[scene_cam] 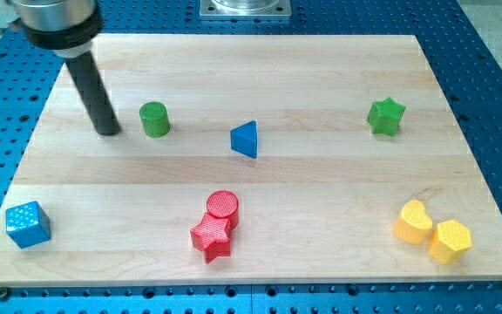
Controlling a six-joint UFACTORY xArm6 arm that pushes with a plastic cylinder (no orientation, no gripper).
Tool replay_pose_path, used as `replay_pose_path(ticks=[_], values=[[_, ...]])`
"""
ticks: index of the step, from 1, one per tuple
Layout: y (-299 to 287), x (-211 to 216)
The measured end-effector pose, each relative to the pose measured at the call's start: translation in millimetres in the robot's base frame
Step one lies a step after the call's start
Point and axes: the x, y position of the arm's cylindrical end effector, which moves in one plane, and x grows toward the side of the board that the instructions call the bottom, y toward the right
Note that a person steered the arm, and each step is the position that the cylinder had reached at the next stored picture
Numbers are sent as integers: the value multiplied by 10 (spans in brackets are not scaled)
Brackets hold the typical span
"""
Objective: Move the green circle to the left of the green star
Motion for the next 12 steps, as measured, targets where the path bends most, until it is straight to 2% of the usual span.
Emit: replay_pose_path(ticks=[2, 4, 6, 7, 8, 9, 10, 11, 12], values=[[475, -10], [537, -4], [845, 17], [493, -95], [1144, -179], [2056, -180], [2563, -178], [2292, -137], [2233, 261]])
